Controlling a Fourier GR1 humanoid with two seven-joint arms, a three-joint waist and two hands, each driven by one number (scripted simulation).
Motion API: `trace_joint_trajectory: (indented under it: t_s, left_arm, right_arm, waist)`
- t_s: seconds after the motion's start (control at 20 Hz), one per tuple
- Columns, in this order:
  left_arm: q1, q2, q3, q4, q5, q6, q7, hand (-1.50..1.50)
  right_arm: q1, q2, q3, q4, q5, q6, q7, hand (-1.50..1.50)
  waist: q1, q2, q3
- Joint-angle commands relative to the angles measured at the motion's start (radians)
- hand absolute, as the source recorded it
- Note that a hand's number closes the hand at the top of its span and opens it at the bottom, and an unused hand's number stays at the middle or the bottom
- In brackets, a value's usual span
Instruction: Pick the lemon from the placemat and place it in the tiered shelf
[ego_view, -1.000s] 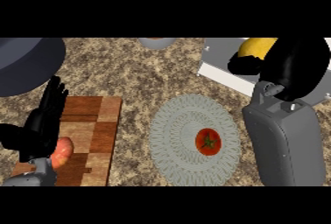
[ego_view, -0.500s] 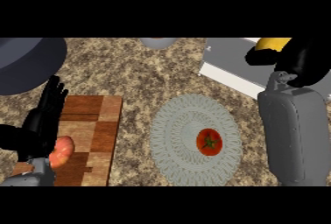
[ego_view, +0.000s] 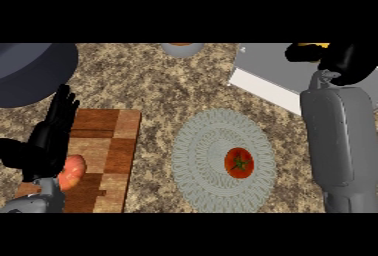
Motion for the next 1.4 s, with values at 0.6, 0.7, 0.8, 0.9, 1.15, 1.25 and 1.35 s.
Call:
trace_joint_trajectory:
  t_s: [0.6,0.7,0.8,0.9,1.15,1.25,1.35]
  left_arm:
    - [0.048,-0.013,-0.016,-0.052,-0.003,-0.01,-0.003,0.0]
    - [0.008,-0.019,0.012,0.067,0.007,-0.012,-0.072,0.0]
    - [0.011,0.001,0.013,-0.022,0.005,-0.007,0.007,0.0]
    - [-0.029,0.018,0.041,-0.009,0.027,-0.015,0.033,0.0]
    - [0.037,-0.004,0.029,0.0,0.006,-0.006,-0.012,0.0]
    - [0.054,-0.018,0.015,-0.018,-0.006,0.003,-0.027,0.0]
    - [0.034,0.018,0.035,-0.04,0.011,-0.02,0.004,0.0]
  right_arm:
    - [-0.065,-0.1,-0.129,0.242,-0.293,-0.162,-0.246,-1.5]
    - [-0.033,-0.037,-0.095,0.226,-0.285,-0.248,-0.272,-1.5]
    - [-0.025,-0.051,-0.109,0.178,-0.332,-0.273,-0.29,-1.5]
    - [-0.033,-0.081,-0.097,0.054,-0.33,-0.209,-0.219,-1.5]
    - [0.058,-0.08,-0.088,-0.19,-0.208,-0.164,-0.012,-1.5]
    - [0.129,-0.087,-0.103,-0.3,-0.22,-0.133,0.011,-1.5]
    - [0.152,-0.08,-0.121,-0.381,-0.191,-0.087,0.099,-1.5]
  waist:
    - [0.005,0.016,0.011]
    - [-0.004,0.017,0.01]
    - [-0.005,0.014,0.01]
    - [-0.014,0.01,0.01]
    - [-0.026,0.005,0.009]
    - [-0.03,0.004,0.009]
    - [-0.03,0.003,0.009]
